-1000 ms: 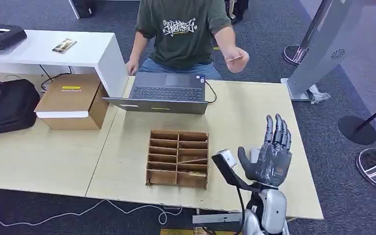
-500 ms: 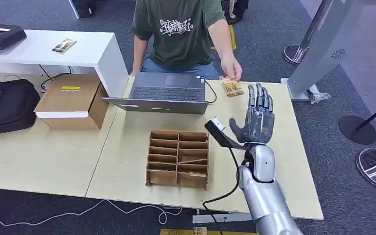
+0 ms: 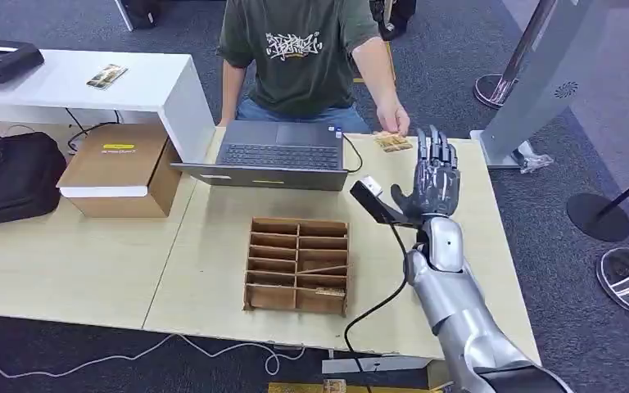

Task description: Pass the card to the sensor for recognition and then transmit it.

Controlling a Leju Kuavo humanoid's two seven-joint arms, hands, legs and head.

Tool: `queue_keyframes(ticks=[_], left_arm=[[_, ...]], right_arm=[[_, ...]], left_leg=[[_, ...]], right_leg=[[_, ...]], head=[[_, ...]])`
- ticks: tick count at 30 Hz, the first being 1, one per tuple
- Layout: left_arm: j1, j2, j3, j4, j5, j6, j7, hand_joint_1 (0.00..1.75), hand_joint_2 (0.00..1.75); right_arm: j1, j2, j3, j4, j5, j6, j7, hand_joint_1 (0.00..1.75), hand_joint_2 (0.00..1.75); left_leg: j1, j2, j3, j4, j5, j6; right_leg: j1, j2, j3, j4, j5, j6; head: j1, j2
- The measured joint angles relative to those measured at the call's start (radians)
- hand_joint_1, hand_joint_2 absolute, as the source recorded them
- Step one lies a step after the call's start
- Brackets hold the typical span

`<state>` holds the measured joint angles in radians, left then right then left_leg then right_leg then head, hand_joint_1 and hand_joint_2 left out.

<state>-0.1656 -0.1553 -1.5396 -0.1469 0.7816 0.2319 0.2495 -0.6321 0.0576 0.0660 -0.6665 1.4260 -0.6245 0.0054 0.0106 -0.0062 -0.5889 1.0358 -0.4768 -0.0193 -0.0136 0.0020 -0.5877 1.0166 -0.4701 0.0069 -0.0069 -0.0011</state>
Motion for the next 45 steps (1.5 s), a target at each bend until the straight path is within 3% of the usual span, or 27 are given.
queue_keyframes(ticks=[19, 32, 45], left_arm=[[-0.002, 0.010, 0.000, 0.000, 0.020, -0.010, 0.002, 0.00, 0.00], [-0.001, 0.010, 0.000, 0.000, 0.014, -0.017, 0.002, 0.00, 0.00], [-0.001, 0.010, 0.000, 0.000, 0.016, -0.022, 0.002, 0.00, 0.00]], right_arm=[[-0.024, -0.001, 0.012, 0.063, 0.049, -0.045, 0.027, 0.00, 1.75], [0.029, -0.018, 0.003, -0.123, 0.042, -0.052, 0.019, 0.00, 1.75], [0.030, -0.018, 0.003, -0.144, 0.059, -0.050, 0.026, 0.00, 1.75]], left_leg=[[0.000, 0.000, 0.000, 0.000, 0.000, 0.000], [0.000, 0.000, 0.000, 0.000, 0.000, 0.000], [0.000, 0.000, 0.000, 0.000, 0.000, 0.000]], right_leg=[[0.000, 0.000, 0.000, 0.000, 0.000, 0.000], [0.000, 0.000, 0.000, 0.000, 0.000, 0.000], [0.000, 0.000, 0.000, 0.000, 0.000, 0.000]], head=[[0.000, 0.000], [0.000, 0.000], [0.000, 0.000]])
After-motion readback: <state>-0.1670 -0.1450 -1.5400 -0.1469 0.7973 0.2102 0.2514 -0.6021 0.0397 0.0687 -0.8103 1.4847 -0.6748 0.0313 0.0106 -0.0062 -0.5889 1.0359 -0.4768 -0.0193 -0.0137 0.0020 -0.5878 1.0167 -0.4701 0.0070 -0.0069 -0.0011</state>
